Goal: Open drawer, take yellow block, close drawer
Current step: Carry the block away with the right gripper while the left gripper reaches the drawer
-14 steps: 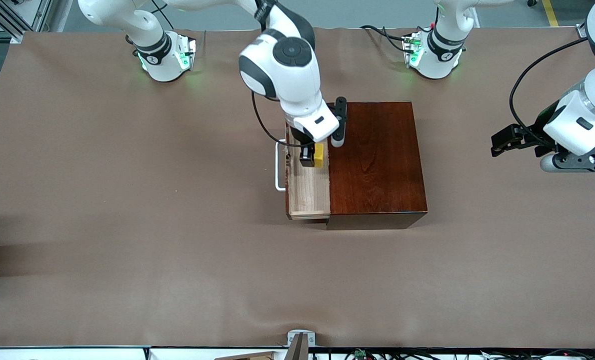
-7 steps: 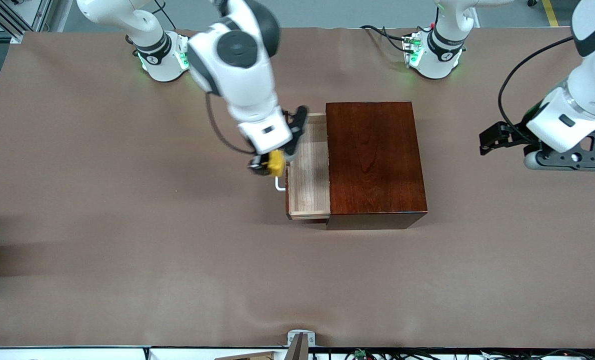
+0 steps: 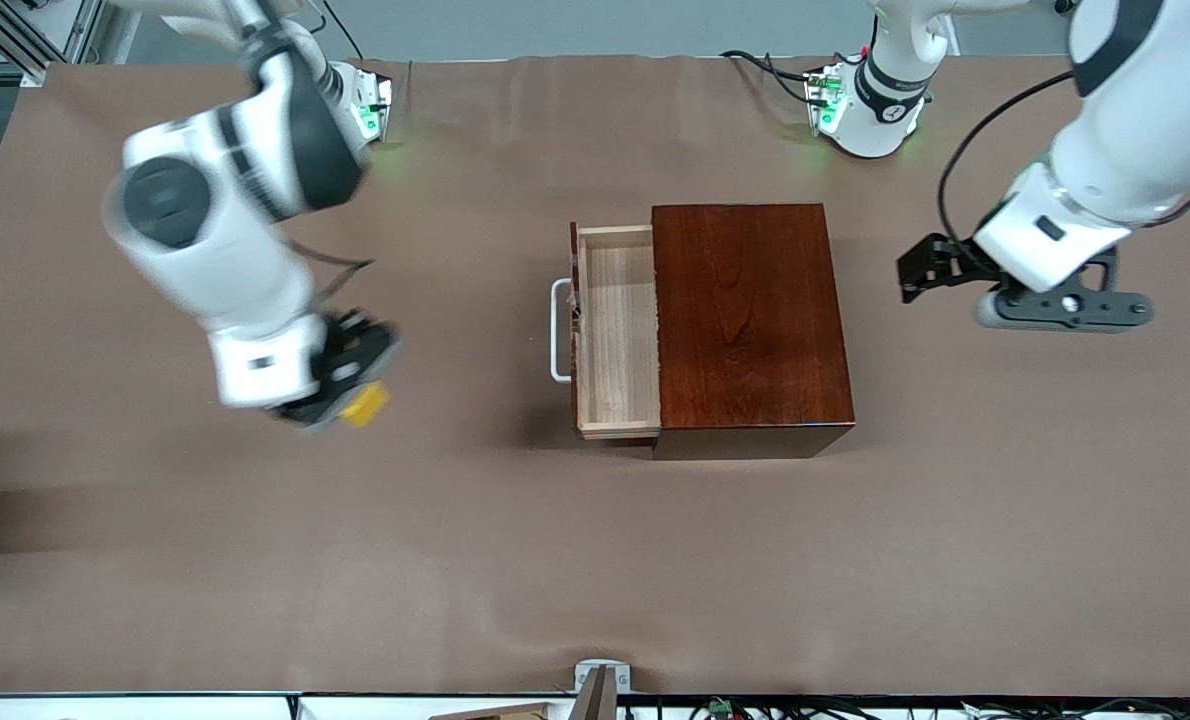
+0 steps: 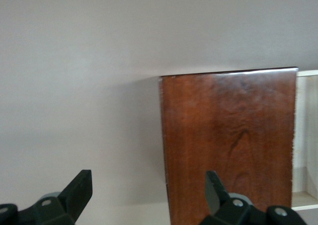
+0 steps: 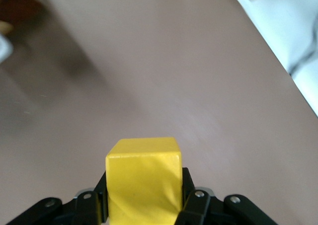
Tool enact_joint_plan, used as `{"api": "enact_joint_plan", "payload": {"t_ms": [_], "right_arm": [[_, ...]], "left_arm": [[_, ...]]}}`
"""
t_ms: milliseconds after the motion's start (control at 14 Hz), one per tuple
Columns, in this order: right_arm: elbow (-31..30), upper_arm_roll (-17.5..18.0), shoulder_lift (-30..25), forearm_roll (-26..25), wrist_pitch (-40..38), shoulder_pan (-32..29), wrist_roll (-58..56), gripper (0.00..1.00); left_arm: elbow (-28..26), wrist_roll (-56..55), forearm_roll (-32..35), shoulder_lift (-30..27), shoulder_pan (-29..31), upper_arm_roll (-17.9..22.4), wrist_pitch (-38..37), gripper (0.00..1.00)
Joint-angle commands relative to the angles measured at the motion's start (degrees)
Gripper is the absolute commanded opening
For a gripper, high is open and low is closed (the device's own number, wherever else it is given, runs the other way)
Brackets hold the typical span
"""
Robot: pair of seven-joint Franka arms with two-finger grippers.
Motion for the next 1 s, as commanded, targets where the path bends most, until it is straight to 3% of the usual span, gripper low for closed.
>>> {"api": "enact_joint_plan", "payload": {"t_ms": [0, 286, 644, 931], "right_arm": [[-1.9, 1.5, -1.3, 0.4, -0.1, -6.5, 1.5, 0.00], [-4.3, 1.4, -1.2, 0.5, 0.1, -12.9, 2.3, 0.00], [-7.3, 1.4, -1.1, 0.4, 0.1, -17.5, 12.3, 0.00], [-10.4, 1.4, -0.5, 0.4, 0.5, -19.9, 23.5, 0.00]], "left_arm": [[1.8, -1.0, 1.1, 1.5, -3.8, -0.3, 2.1, 1.00], [1.8, -0.9, 1.0, 3.0, -13.7, -0.3, 2.9, 1.00], [1.5, -1.0, 4.3, 4.4, -25.2, -0.3, 2.8, 1.00], [3.5, 10.7, 4.7, 8.7, -30.8, -0.3, 4.8, 1.00]]}}
